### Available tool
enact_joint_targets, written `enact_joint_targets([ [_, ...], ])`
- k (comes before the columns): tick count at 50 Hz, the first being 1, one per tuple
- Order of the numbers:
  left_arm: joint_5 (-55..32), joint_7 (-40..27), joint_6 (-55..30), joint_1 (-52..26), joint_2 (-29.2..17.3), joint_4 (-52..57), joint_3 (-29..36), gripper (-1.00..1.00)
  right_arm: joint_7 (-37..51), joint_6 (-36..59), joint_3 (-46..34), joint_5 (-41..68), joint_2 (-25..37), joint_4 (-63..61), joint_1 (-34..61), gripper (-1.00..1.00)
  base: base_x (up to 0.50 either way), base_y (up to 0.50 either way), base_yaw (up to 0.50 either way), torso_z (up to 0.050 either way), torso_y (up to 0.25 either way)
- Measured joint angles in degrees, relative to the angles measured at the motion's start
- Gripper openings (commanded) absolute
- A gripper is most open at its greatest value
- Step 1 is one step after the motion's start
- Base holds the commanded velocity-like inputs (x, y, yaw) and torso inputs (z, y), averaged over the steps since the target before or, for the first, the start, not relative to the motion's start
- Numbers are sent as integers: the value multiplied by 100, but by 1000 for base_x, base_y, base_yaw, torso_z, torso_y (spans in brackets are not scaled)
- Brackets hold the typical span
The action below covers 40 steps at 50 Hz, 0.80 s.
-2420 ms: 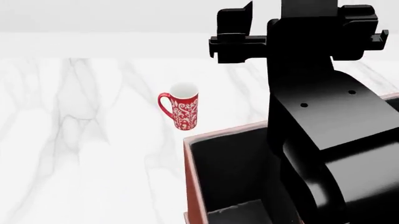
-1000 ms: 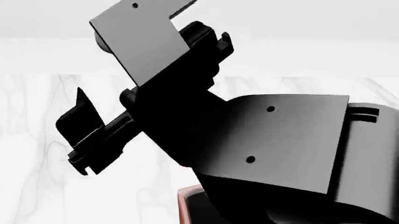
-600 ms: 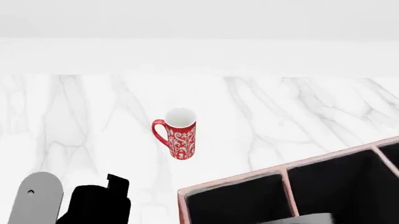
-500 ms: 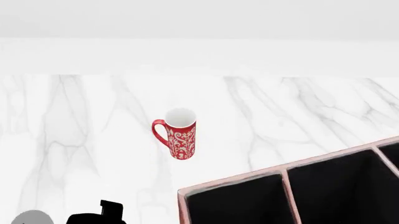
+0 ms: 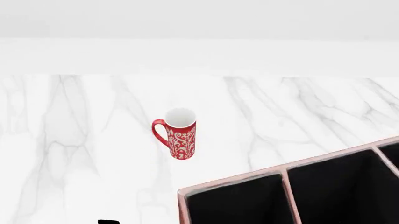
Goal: Pick up the book and place it in the right compartment of the caddy.
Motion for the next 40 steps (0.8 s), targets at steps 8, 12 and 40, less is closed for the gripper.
enact_joint_targets([
  [8,49,15,38,-2,10,-49,58,100,-215,-361,-408,-532,16,108,-70,100,0,0,0,0,0],
  [12,70,18,52,-7,11,-70,90,100,-338,-593,-605,-805,30,210,-132,100,0,0,0,0,0],
  [40,114,27,139,18,27,-165,181,100,-1275,-2295,-1633,-2345,197,1725,-677,100,0,0,0,0,0],
])
